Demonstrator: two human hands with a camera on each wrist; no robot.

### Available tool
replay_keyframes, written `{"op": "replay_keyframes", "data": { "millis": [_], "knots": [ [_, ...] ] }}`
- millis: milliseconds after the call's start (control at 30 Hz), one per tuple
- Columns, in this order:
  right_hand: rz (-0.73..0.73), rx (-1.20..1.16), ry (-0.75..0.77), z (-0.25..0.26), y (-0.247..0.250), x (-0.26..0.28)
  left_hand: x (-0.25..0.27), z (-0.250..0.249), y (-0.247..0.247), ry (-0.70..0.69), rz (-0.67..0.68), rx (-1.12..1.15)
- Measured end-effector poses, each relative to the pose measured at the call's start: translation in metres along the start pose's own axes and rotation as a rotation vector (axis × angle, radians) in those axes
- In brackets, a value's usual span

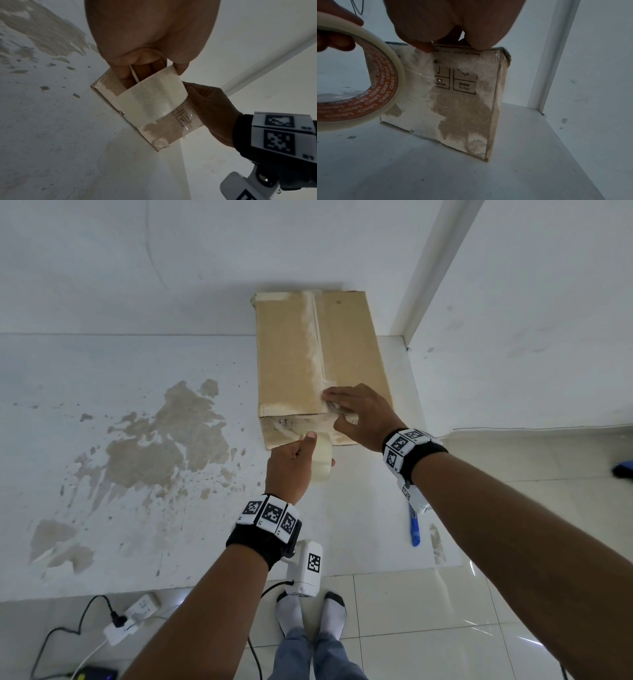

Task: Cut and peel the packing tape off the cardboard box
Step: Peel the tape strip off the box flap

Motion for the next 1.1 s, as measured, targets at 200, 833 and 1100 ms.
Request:
{"op": "replay_keyframes", "data": {
  "millis": [200, 833, 1100],
  "knots": [
    [-0.063, -0.010, -0.064, 0.007, -0.006, -0.002, 0.003, -0.004, 0.000, 0.002, 0.003, 0.001],
    [-0.098, -0.027, -0.101, 0.008, -0.005, -0.003, -0.003, 0.003, -0.005, 0.027, 0.016, -0.040],
    [-0.126, -0.044, -0.130, 0.011, -0.008, -0.004, 0.004, 0.001, -0.003, -0.012, -0.002, -0.067]
  ]
}}
Point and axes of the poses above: each hand's wrist, its own x-axis away from the middle knuckle, its own y-axis out of the back of the hand, z = x × y, the point moved 1 cm from there along -x, towards the middle knuckle, and after that the axes turned 13 degrees about -x, right-handed, at the moved point
